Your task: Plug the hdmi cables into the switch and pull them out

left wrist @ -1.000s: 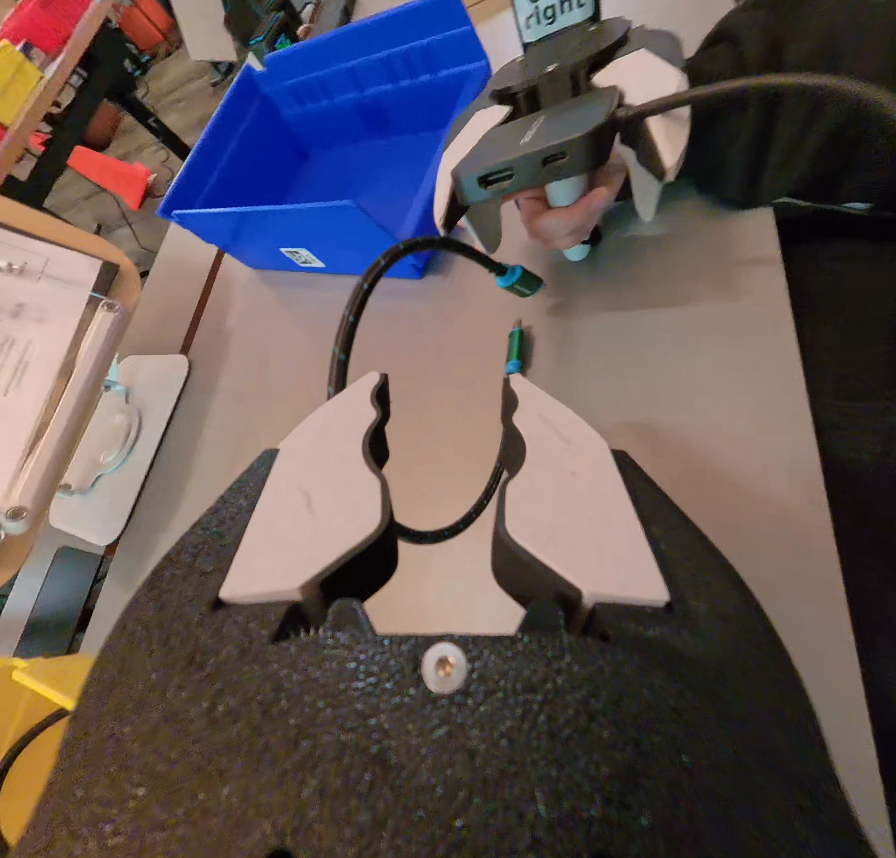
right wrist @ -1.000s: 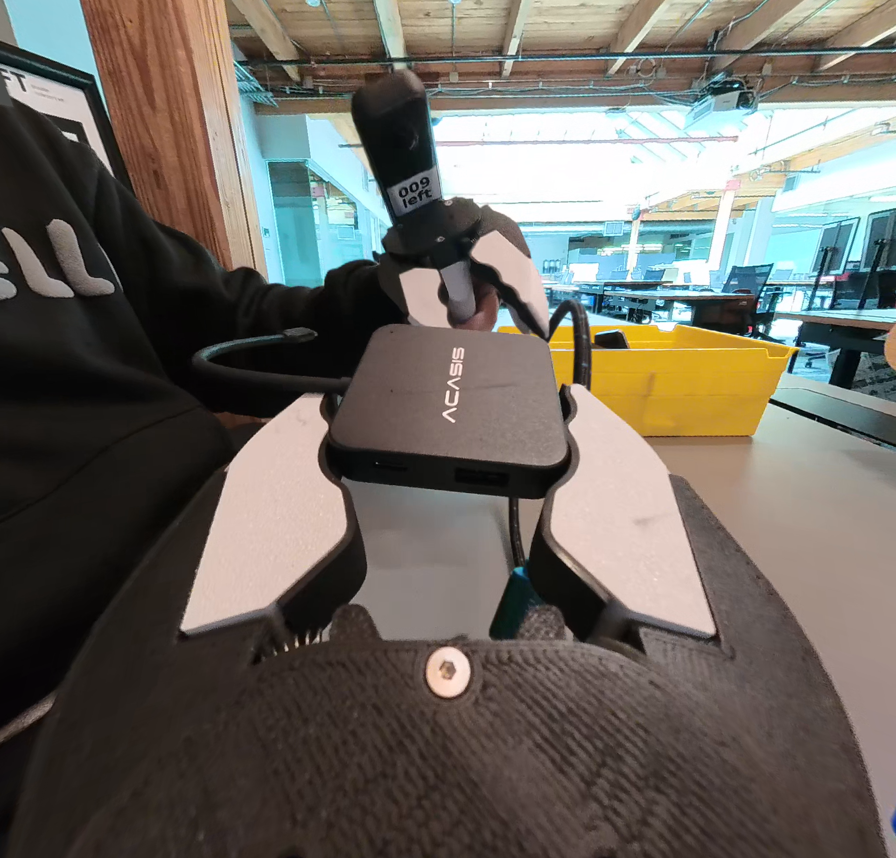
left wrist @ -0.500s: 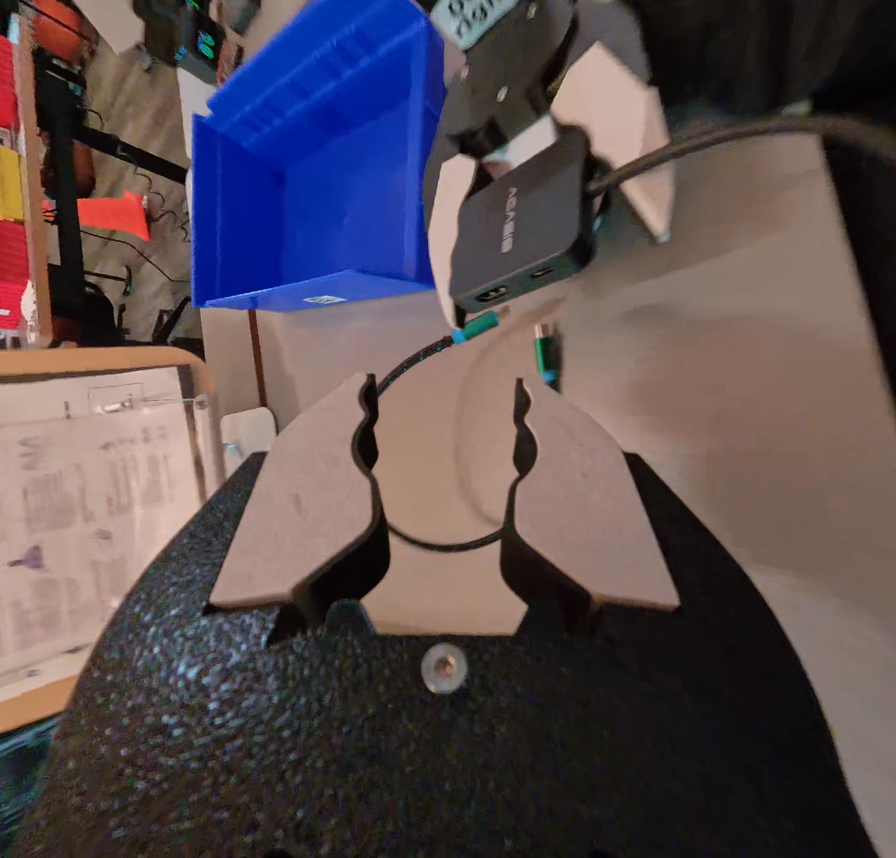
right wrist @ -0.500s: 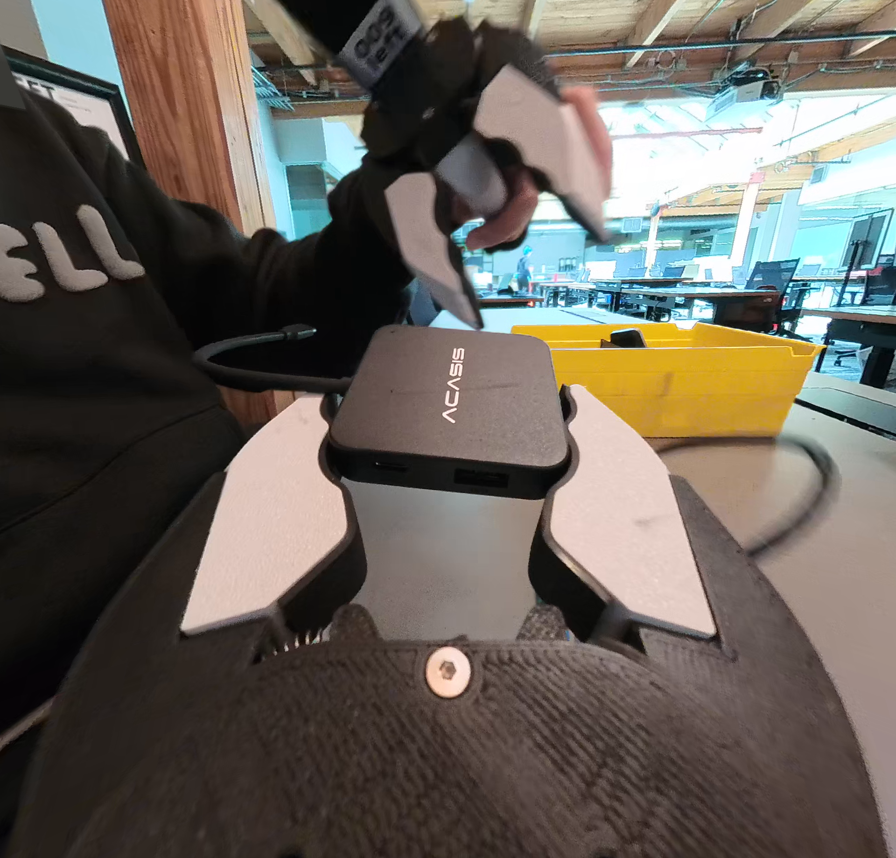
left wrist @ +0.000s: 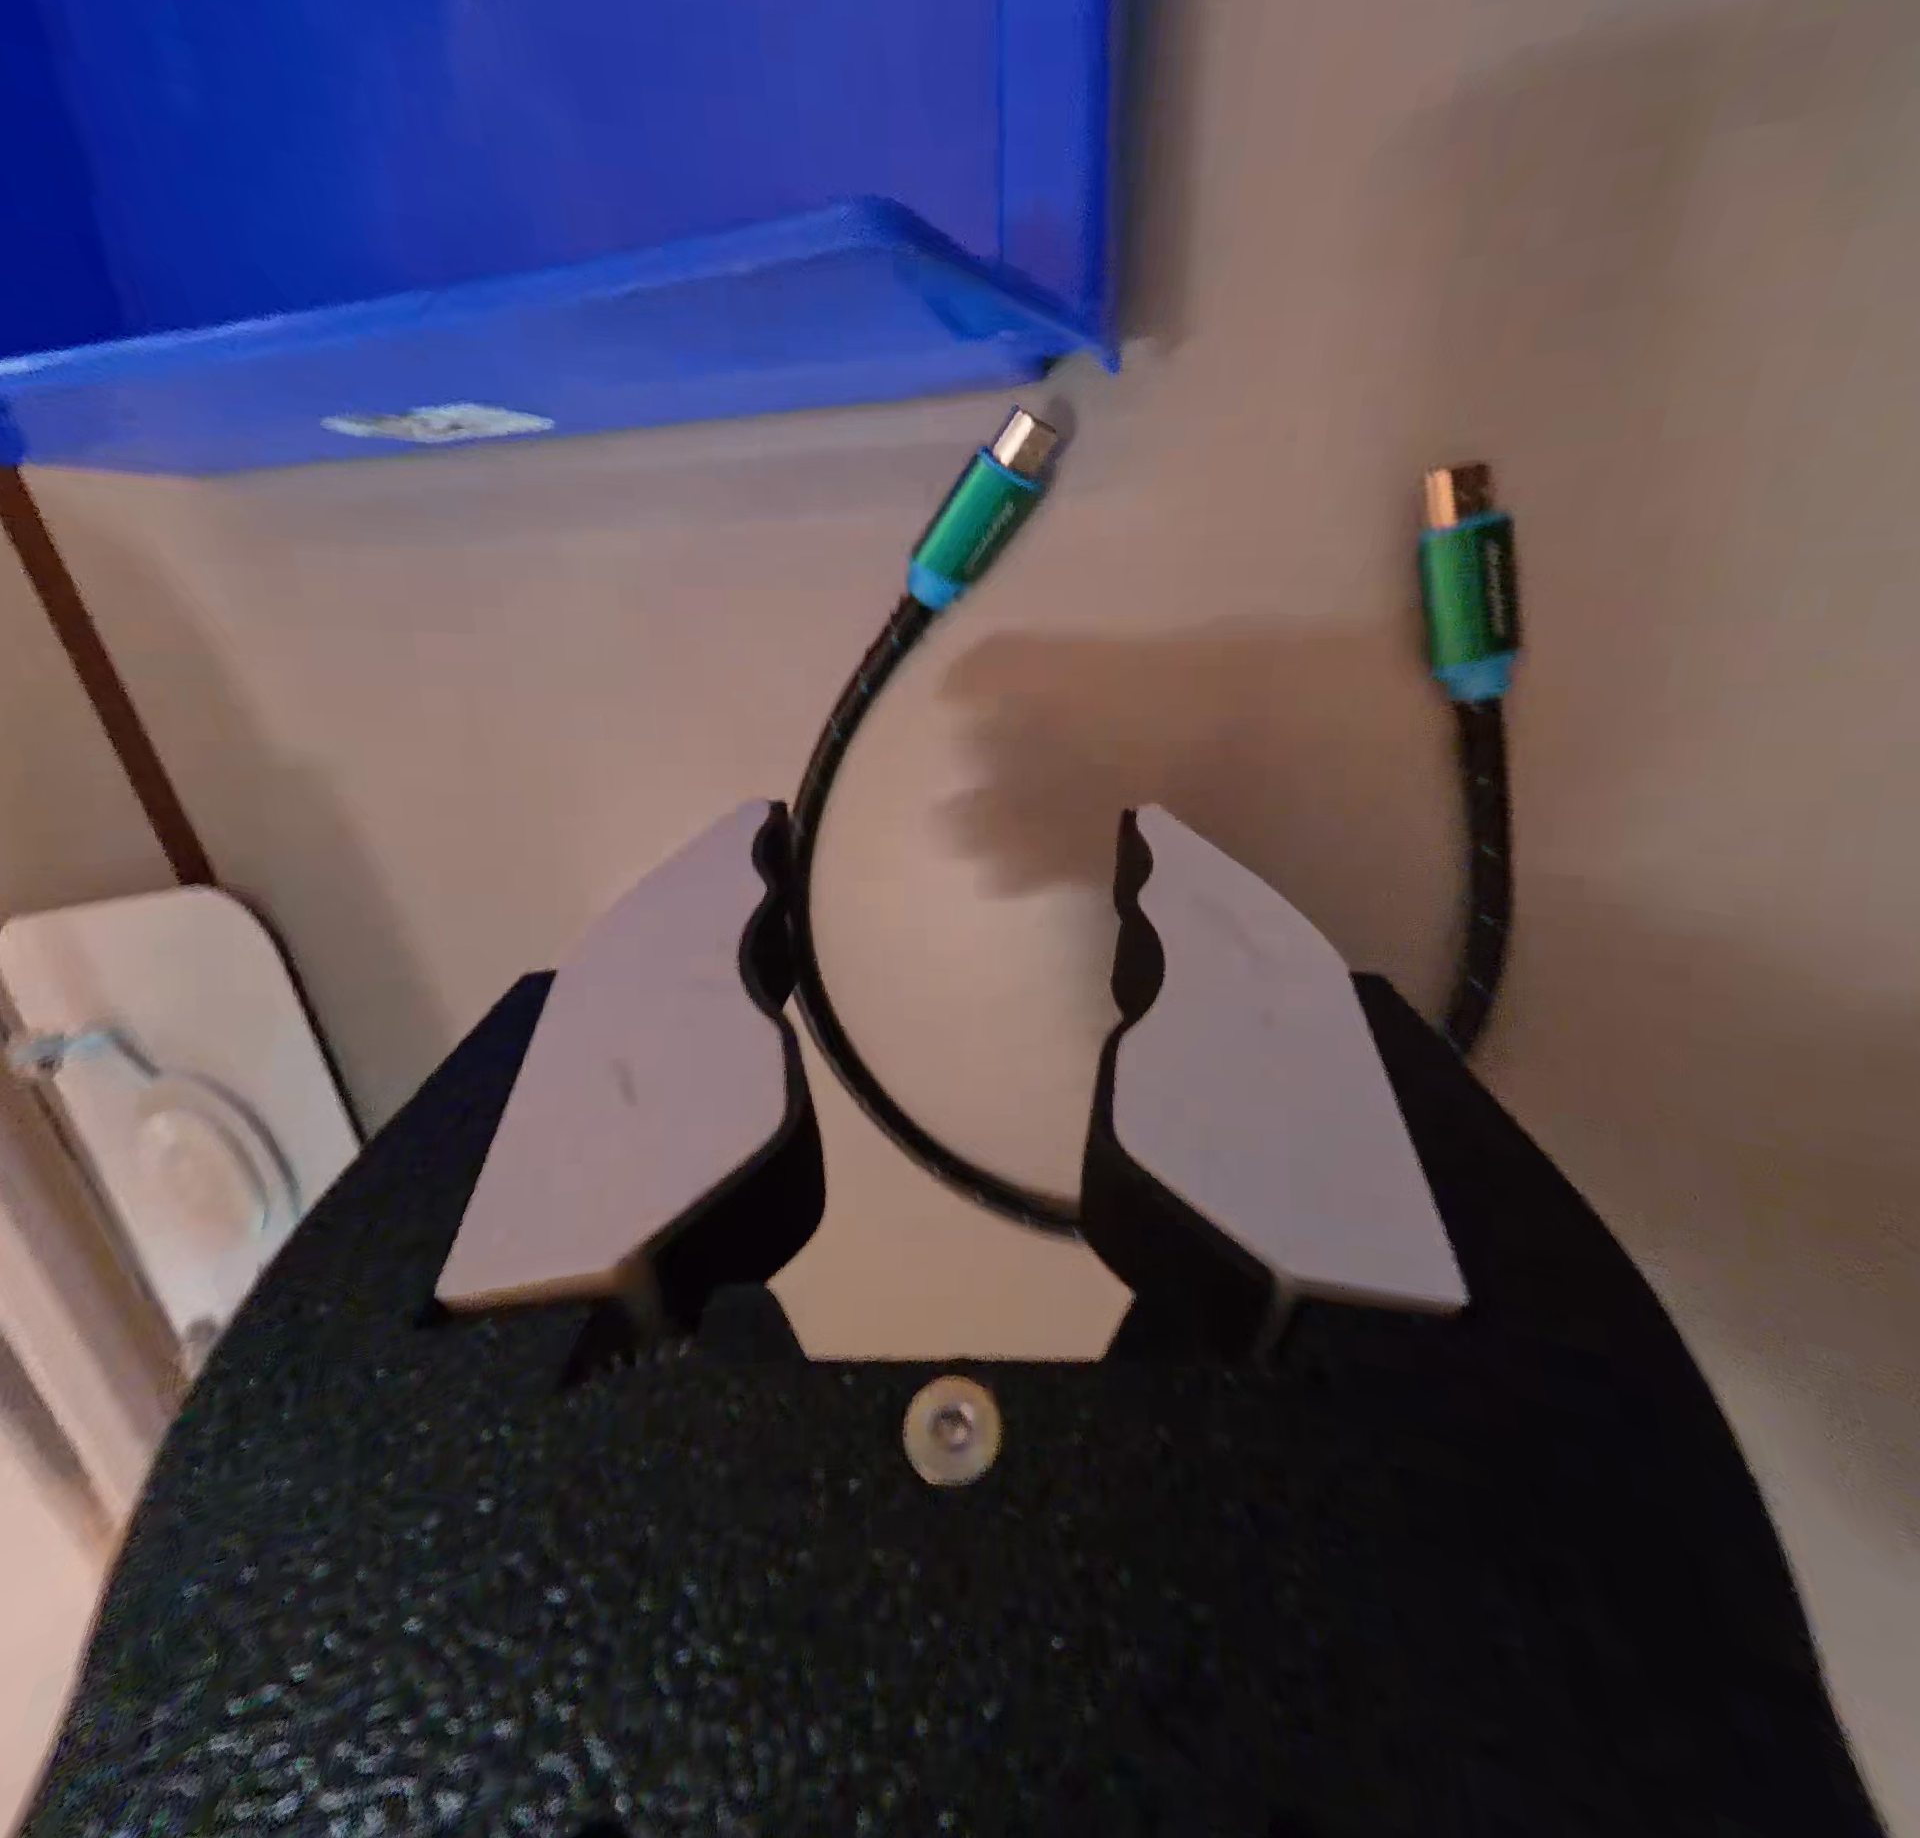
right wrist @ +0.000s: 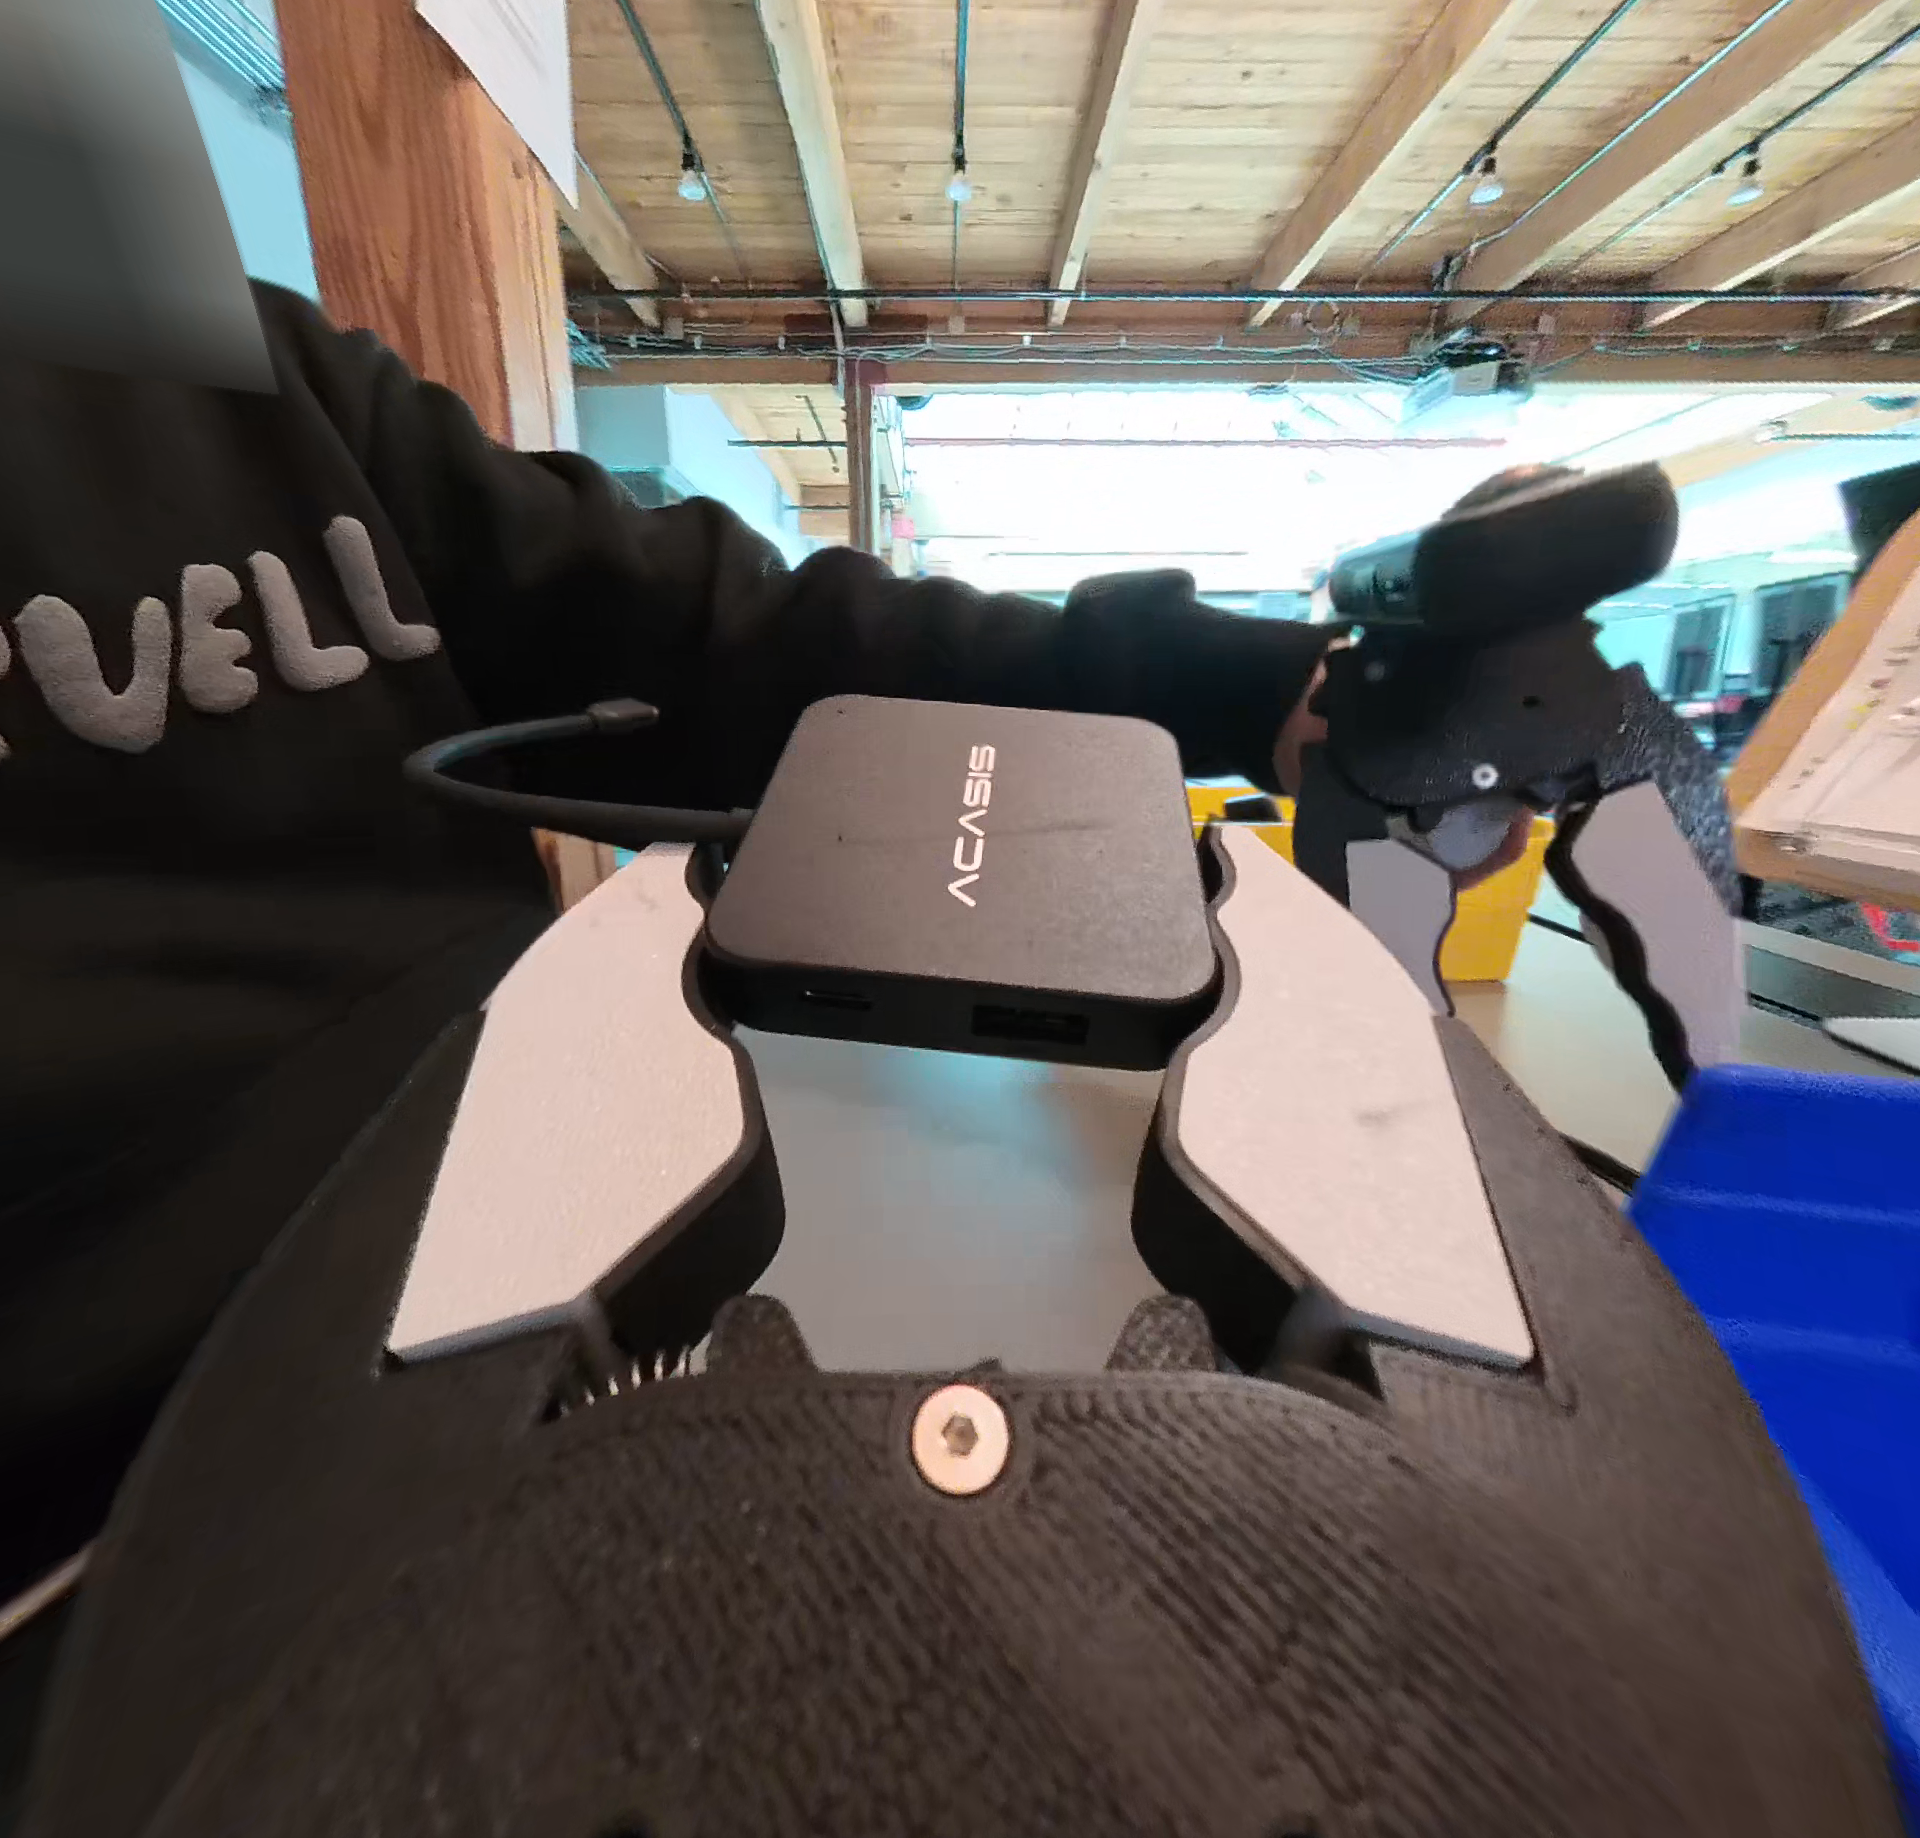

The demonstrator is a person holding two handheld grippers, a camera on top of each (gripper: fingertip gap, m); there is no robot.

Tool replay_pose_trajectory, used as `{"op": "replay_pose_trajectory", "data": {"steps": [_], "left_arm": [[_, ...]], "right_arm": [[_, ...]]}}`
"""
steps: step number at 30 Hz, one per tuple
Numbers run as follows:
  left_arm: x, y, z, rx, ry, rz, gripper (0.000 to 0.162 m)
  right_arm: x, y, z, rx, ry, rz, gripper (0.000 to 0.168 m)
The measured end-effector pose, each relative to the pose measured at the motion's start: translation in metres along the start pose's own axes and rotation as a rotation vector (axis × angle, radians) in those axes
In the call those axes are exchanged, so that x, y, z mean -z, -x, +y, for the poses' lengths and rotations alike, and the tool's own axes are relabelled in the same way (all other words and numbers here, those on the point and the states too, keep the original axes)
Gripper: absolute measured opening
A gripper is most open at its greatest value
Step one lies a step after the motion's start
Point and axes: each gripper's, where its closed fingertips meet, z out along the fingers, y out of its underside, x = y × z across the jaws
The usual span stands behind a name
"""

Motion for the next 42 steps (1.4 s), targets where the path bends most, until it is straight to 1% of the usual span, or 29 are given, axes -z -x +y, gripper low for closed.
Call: {"op": "replay_pose_trajectory", "data": {"steps": [3,4,6,7,8,10,13,14,16,18,20,22,24,25,28,30,32,34,37,42], "left_arm": [[-0.024,0.010,-0.014,-0.013,-0.073,0.041,0.057],[-0.031,0.012,-0.018,-0.016,-0.101,0.057,0.052],[-0.041,0.012,-0.026,-0.026,-0.158,0.107,0.037],[-0.045,0.011,-0.029,-0.033,-0.177,0.120,0.033],[-0.050,0.008,-0.028,-0.047,-0.175,0.138,0.029],[-0.058,-0.001,-0.019,-0.094,-0.129,0.167,0.027],[-0.058,-0.006,-0.021,-0.111,-0.176,0.118,0.018],[-0.058,-0.005,-0.020,-0.125,-0.183,0.062,0.015],[-0.054,0.000,-0.013,-0.173,-0.157,-0.103,0.013],[-0.036,0.008,-0.009,-0.249,-0.124,-0.342,0.012],[0.004,0.016,-0.013,-0.315,-0.114,-0.633,0.010],[0.060,0.014,-0.024,-0.391,-0.092,-0.951,0.010],[0.104,-0.004,-0.035,-0.485,-0.040,-1.168,0.010],[0.119,-0.015,-0.041,-0.543,-0.006,-1.250,0.010],[0.136,-0.042,-0.049,-0.660,0.091,-1.369,0.010],[0.139,-0.054,-0.049,-0.699,0.110,-1.401,0.009],[0.144,-0.065,-0.050,-0.712,0.127,-1.432,0.010],[0.147,-0.076,-0.052,-0.732,0.134,-1.443,0.010],[0.150,-0.089,-0.054,-0.760,0.144,-1.449,0.010],[0.153,-0.095,-0.048,-0.779,0.177,-1.443,0.010]], "right_arm": [[0.006,-0.005,-0.006,0.016,-0.021,0.030,0.086],[0.005,-0.006,-0.007,0.017,-0.026,0.031,0.086],[0.004,-0.008,-0.004,0.023,-0.010,0.042,0.087],[0.004,-0.010,-0.003,0.027,-0.002,0.051,0.087],[0.004,-0.011,-0.003,0.027,0.000,0.058,0.087],[0.004,-0.013,-0.004,0.023,-0.005,0.062,0.086],[0.005,-0.018,-0.005,0.019,-0.013,0.080,0.086],[0.005,-0.019,-0.005,0.015,-0.012,0.088,0.086],[0.004,-0.023,-0.004,-0.005,-0.008,0.099,0.086],[0.003,-0.027,-0.002,-0.037,-0.004,0.114,0.086],[0.003,-0.032,0.000,-0.083,-0.001,0.133,0.086],[0.001,-0.038,0.004,-0.139,0.005,0.143,0.086],[-0.005,-0.040,0.009,-0.186,0.014,0.135,0.086],[-0.009,-0.039,0.013,-0.198,0.030,0.124,0.086],[-0.026,-0.032,0.018,-0.171,0.035,0.092,0.086],[-0.036,-0.026,0.018,-0.149,0.015,0.063,0.086],[-0.043,-0.025,0.027,-0.126,0.061,0.072,0.086],[-0.047,-0.023,0.033,-0.118,0.089,0.070,0.086],[-0.051,-0.022,0.032,-0.119,0.071,0.062,0.086],[-0.050,-0.019,0.028,-0.121,0.048,0.043,0.086]]}}
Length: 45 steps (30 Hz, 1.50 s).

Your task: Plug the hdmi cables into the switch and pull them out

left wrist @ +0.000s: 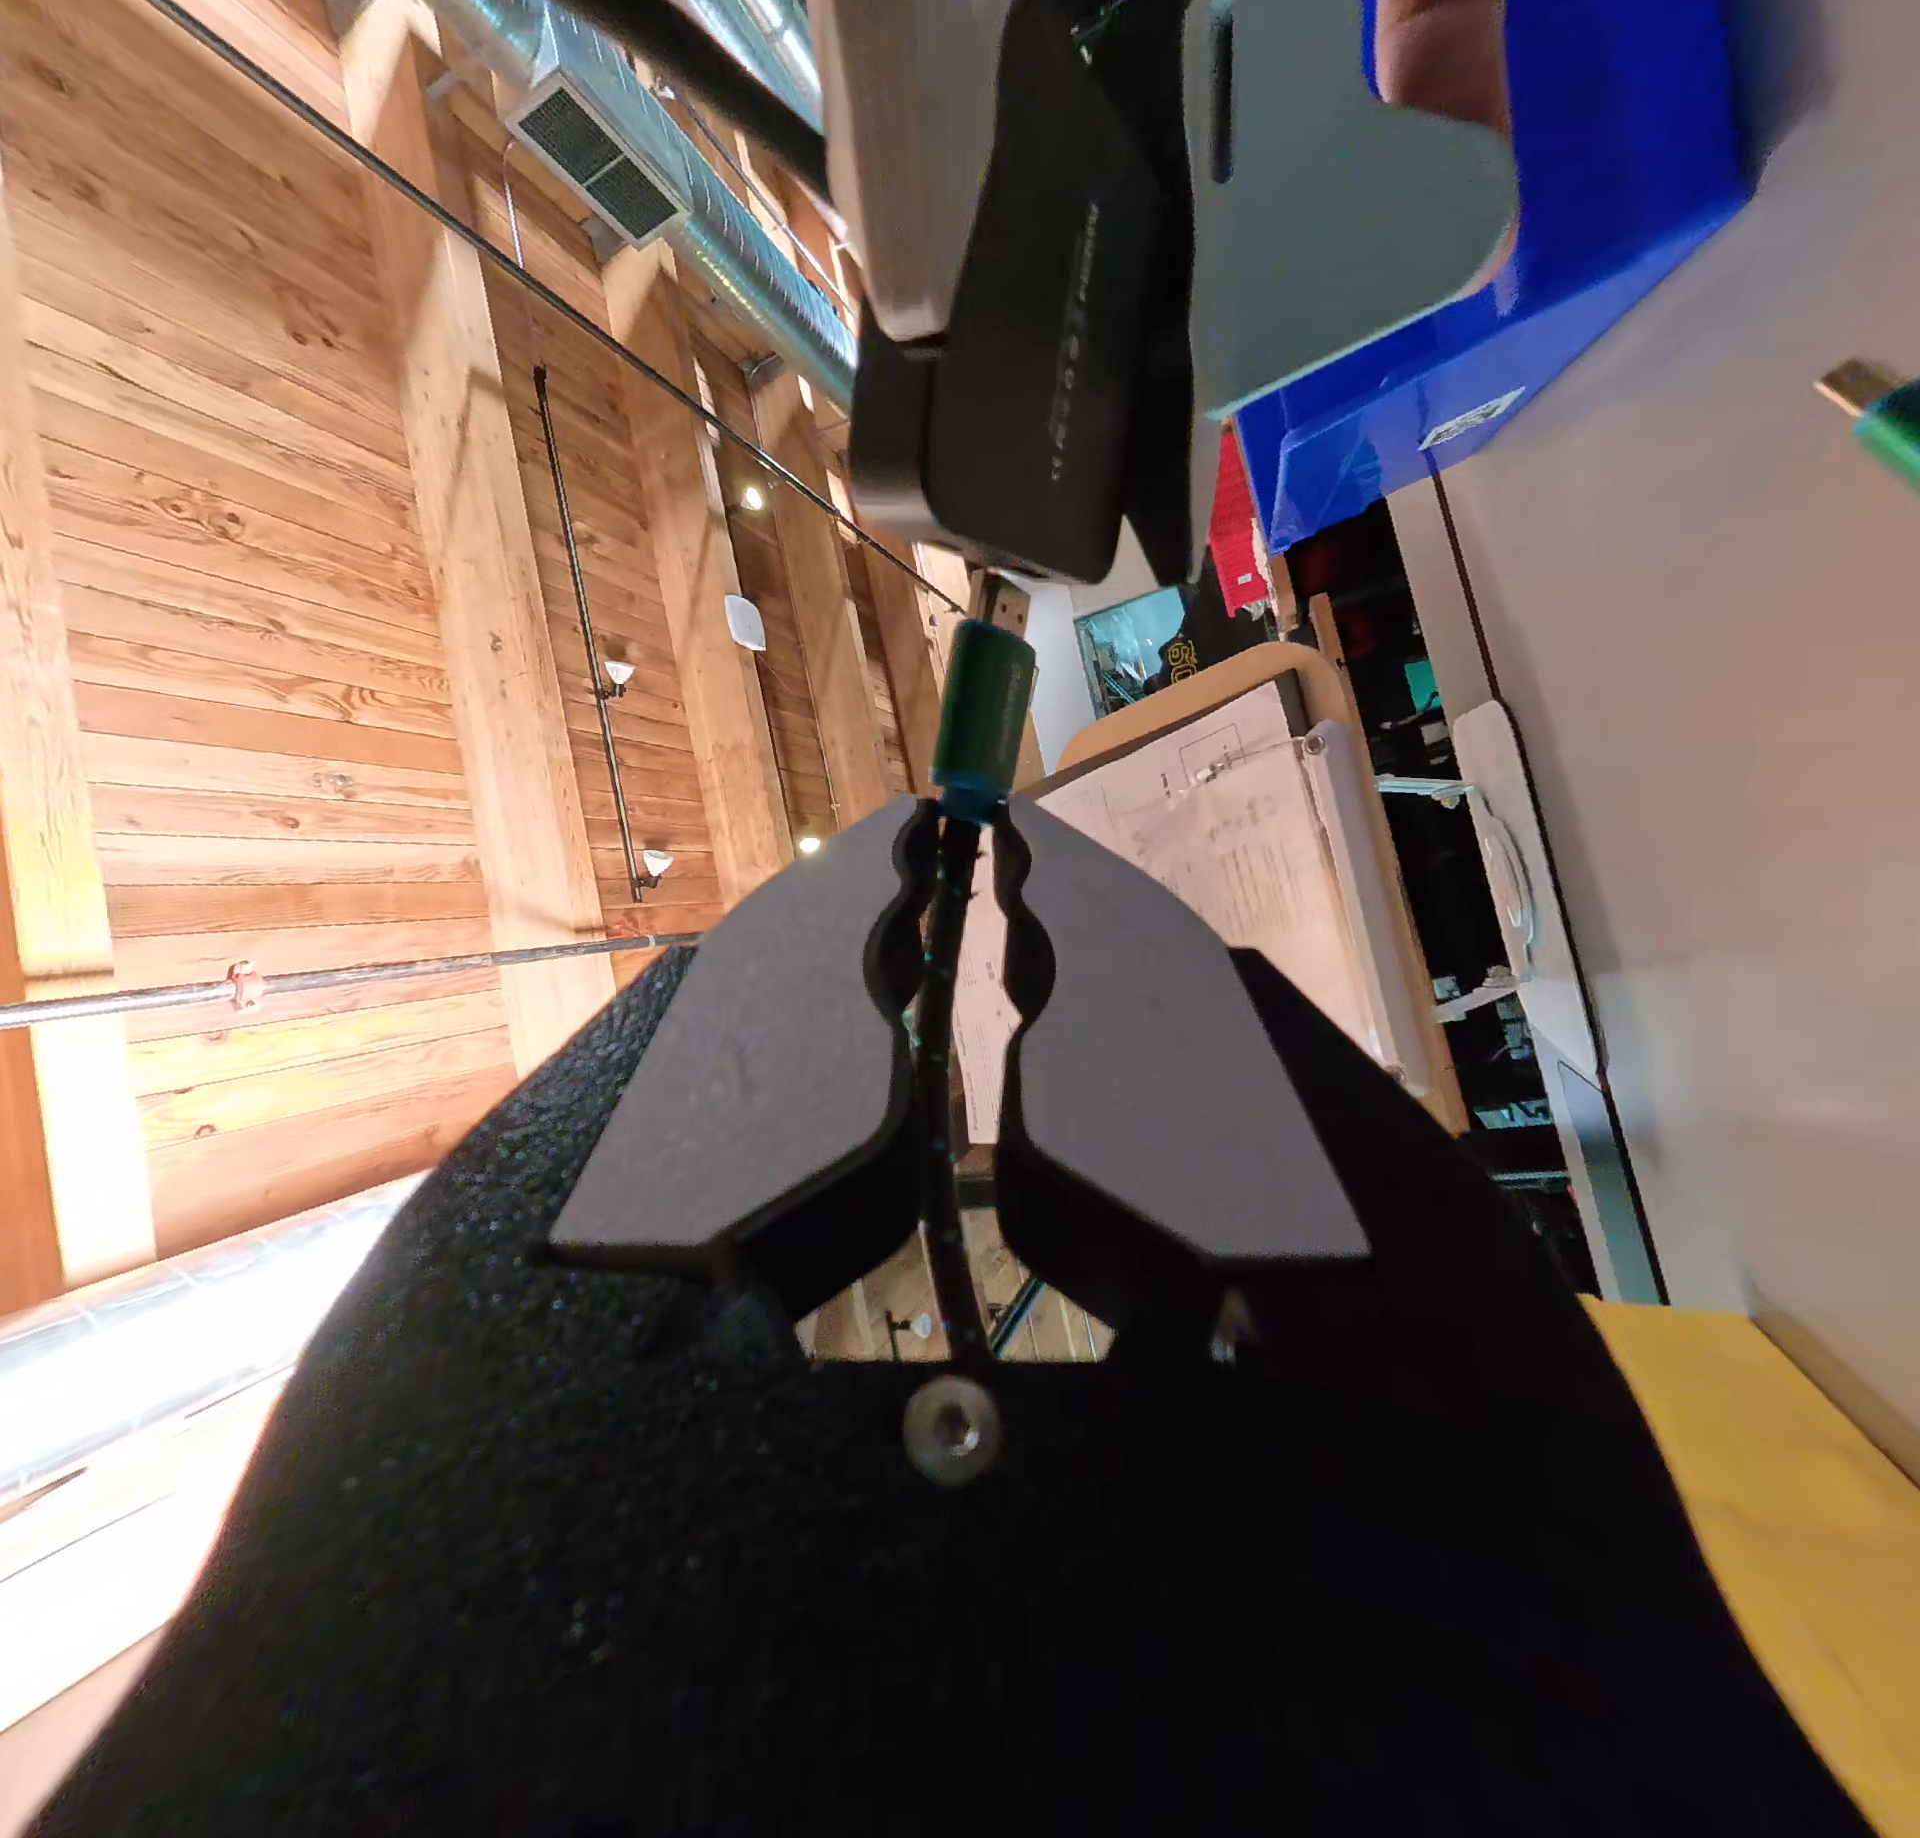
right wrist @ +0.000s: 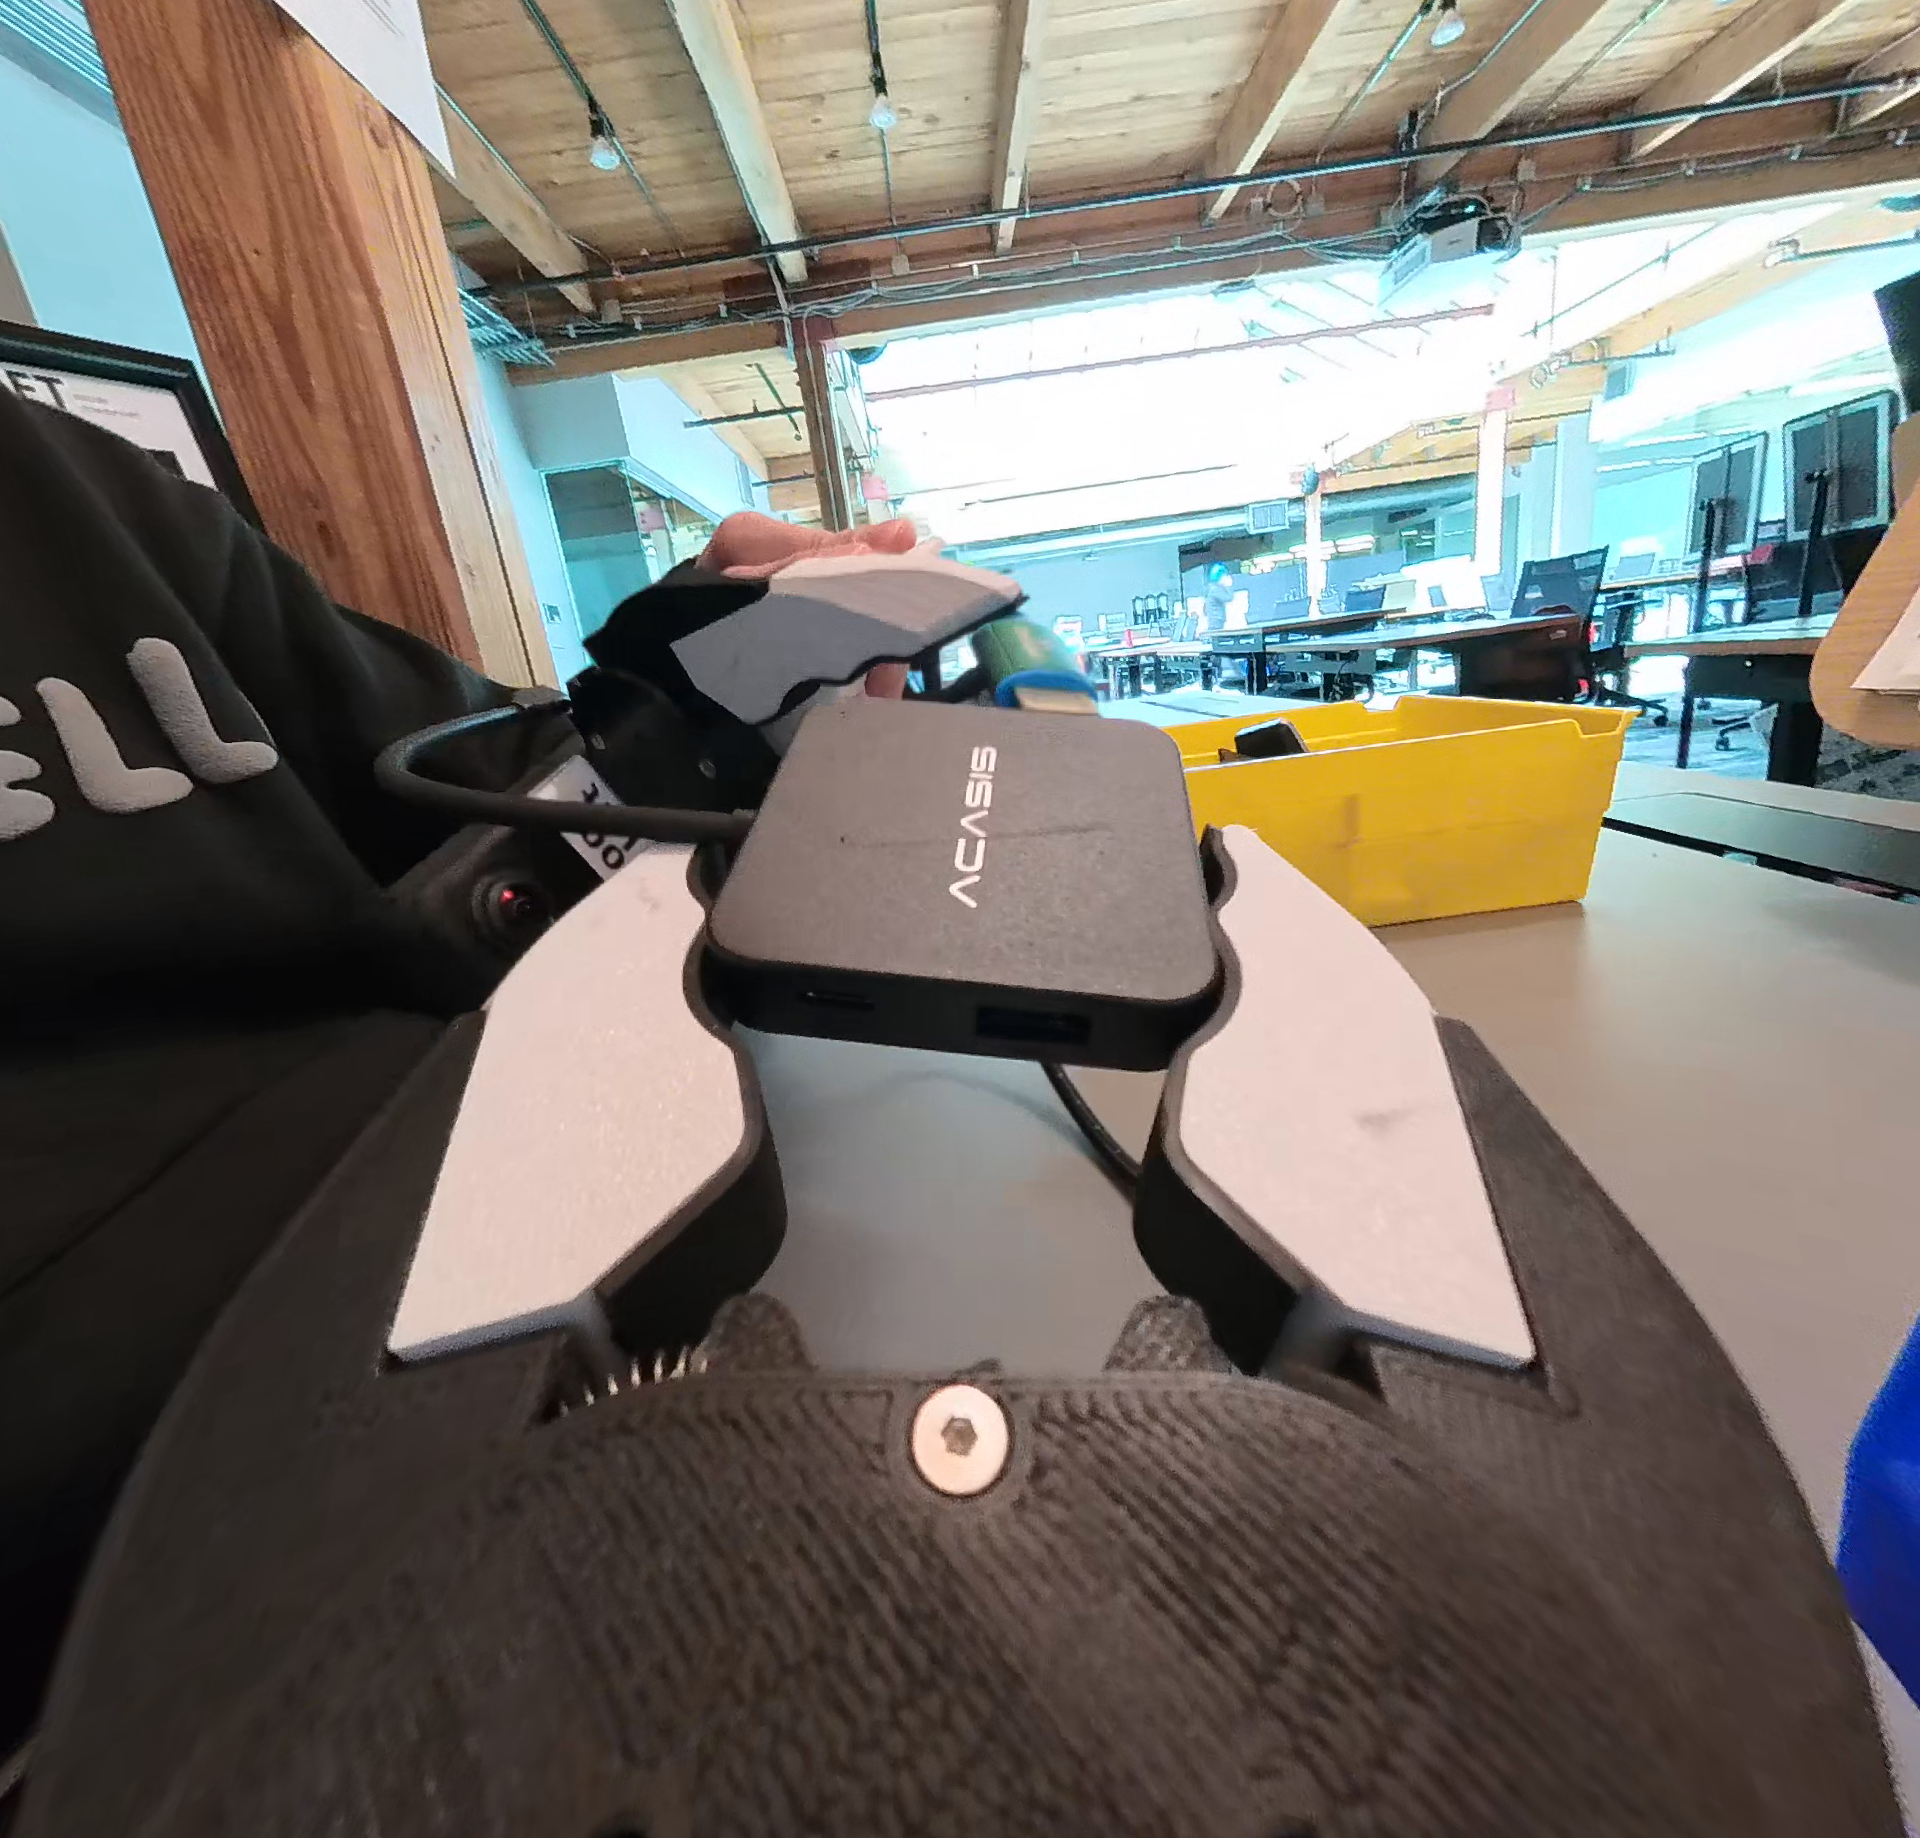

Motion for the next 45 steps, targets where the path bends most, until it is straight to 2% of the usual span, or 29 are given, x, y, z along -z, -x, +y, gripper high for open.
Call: {"op": "replay_pose_trajectory", "data": {"steps": [12,22,26,29,32,34,38,40,41,45], "left_arm": [[0.006,-0.003,-0.007,-0.056,-0.072,-0.004,0.010],[0.008,0.002,-0.013,0.115,-0.162,0.042,0.009],[0.009,-0.007,-0.014,0.203,-0.203,0.170,0.010],[0.010,-0.012,-0.014,0.335,-0.259,0.280,0.011],[0.012,-0.020,-0.010,0.513,-0.271,0.452,0.033],[0.018,-0.022,-0.007,0.675,-0.296,0.599,0.043],[0.031,-0.008,-0.009,1.142,-0.367,0.930,0.042],[0.032,-0.006,-0.010,1.301,-0.348,1.077,0.044],[0.031,-0.007,-0.011,1.331,-0.345,1.111,0.048],[0.024,-0.020,-0.013,1.321,-0.305,1.142,0.034]], "right_arm": [[0.001,0.005,0.004,-0.114,0.020,-0.071,0.086],[0.000,0.019,0.008,-0.052,0.046,-0.134,0.087],[0.001,0.012,0.008,0.039,0.052,-0.073,0.086],[0.000,0.013,0.011,0.085,0.070,-0.065,0.086],[0.000,0.014,0.013,0.131,0.080,-0.062,0.086],[0.000,0.012,0.014,0.155,0.077,-0.050,0.086],[-0.001,0.010,0.019,0.222,0.090,-0.020,0.086],[-0.004,0.010,0.022,0.257,0.102,-0.007,0.087],[-0.006,0.010,0.024,0.274,0.107,-0.002,0.087],[-0.009,0.010,0.025,0.288,0.115,-0.004,0.087]]}}
